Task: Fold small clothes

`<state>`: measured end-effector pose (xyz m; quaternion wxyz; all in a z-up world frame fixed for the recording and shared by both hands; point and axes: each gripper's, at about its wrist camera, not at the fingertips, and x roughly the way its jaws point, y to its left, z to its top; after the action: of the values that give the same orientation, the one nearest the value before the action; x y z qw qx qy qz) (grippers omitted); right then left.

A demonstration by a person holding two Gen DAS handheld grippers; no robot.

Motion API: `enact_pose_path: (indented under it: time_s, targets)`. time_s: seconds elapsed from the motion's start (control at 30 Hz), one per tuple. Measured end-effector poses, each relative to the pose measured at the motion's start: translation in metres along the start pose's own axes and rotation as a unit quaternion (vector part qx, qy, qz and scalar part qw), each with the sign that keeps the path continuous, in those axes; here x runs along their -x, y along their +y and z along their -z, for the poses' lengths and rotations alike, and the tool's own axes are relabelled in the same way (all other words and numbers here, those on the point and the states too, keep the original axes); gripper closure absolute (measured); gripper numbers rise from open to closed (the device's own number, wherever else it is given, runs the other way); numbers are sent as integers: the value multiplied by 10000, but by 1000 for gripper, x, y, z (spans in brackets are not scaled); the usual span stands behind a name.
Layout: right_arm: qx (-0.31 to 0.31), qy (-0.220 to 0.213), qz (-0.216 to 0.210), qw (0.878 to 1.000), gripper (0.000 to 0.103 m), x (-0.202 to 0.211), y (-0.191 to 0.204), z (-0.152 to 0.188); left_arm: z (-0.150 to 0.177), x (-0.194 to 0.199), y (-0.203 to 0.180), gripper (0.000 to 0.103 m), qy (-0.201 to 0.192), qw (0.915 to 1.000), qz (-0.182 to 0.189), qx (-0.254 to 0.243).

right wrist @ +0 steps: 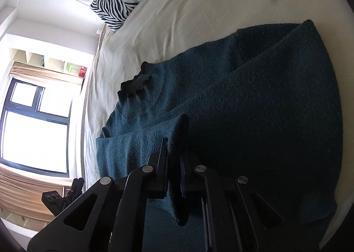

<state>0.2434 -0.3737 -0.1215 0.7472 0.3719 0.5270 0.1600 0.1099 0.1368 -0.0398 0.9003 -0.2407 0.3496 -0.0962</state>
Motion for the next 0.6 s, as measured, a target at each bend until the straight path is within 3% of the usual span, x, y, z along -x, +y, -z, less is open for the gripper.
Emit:
enact_pose_path:
  time_s: [0.1, 0.27, 0.3, 0.33, 0.4, 0.53, 0.57, 0.6]
  targets:
    - [-67, -18, -3, 10000, 96, -3, -1, 0, -13, -33, 4, 79, 340, 9990, 183, 202]
    - [-139, -69, -56, 9999, 96, -4, -7, -6, -25, -96, 17, 79, 869, 9956, 83, 354]
    - [-146, -81, -54, 9998, 95, -4, -8, -6, -23, -108, 23, 81, 992, 9943, -11, 402]
    - [-161, -102, -52, 9998, 95, -3, -9, -7, -21, -115, 30, 93, 1020, 9938, -54, 445]
    - [-209, -53, -129, 9997, 94, -3, -12, -7, -16, -117, 41, 98, 975, 9937, 40, 550]
    - [-341, -39, -118, 9993, 93, 2, -14, -3, -15, -105, 42, 98, 966, 9935, 103, 595]
    - [-362, -80, -99, 9993, 92, 5, -12, 0, -17, -100, 39, 94, 910, 9941, 98, 579]
    - [-349, -142, -119, 9992, 92, 9, -10, 3, -20, -95, 34, 82, 825, 9951, 108, 544]
